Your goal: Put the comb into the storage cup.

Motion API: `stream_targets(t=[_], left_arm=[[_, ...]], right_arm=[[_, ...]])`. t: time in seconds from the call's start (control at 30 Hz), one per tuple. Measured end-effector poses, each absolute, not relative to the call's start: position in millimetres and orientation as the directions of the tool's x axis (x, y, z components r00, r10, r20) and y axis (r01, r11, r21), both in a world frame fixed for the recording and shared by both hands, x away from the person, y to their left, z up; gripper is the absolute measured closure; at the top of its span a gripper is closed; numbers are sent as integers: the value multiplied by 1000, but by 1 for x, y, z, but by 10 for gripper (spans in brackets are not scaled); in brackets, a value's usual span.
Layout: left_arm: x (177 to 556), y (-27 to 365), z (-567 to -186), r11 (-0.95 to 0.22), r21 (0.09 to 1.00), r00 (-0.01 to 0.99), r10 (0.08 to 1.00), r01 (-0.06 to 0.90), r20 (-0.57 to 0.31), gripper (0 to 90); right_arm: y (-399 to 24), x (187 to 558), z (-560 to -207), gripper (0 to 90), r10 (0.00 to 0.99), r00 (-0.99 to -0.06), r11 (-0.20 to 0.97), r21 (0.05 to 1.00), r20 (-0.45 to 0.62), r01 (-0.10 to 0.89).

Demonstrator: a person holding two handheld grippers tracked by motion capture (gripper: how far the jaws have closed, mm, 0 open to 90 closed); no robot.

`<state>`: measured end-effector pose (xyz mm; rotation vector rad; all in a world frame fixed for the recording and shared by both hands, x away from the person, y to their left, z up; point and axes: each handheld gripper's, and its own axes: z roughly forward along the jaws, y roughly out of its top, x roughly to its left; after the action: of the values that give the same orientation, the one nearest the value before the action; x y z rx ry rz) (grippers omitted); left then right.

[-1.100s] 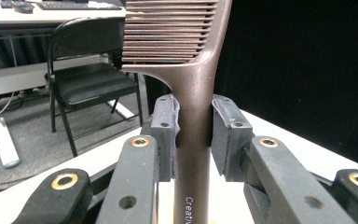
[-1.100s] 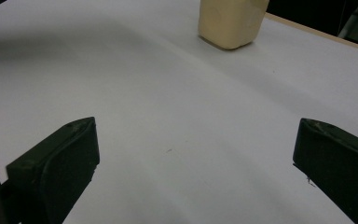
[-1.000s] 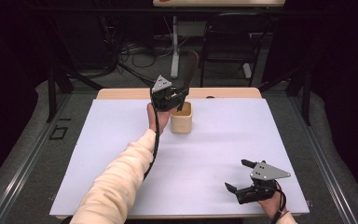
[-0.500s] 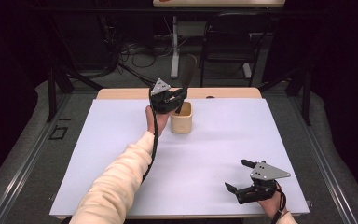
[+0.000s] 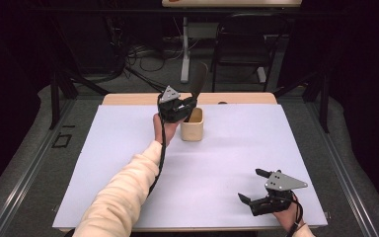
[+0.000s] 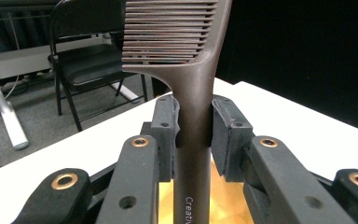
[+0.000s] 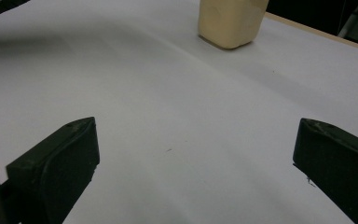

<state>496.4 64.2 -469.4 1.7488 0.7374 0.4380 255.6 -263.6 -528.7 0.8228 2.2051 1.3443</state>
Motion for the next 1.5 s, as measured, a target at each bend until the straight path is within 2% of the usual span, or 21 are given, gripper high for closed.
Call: stream_targets(t=[1.5], left_arm=[[495,54,-480,-301,918,758,653,260,-1,720]], right_arm=[[-264,256,-529,1,680,-732,356,896,-54,264]])
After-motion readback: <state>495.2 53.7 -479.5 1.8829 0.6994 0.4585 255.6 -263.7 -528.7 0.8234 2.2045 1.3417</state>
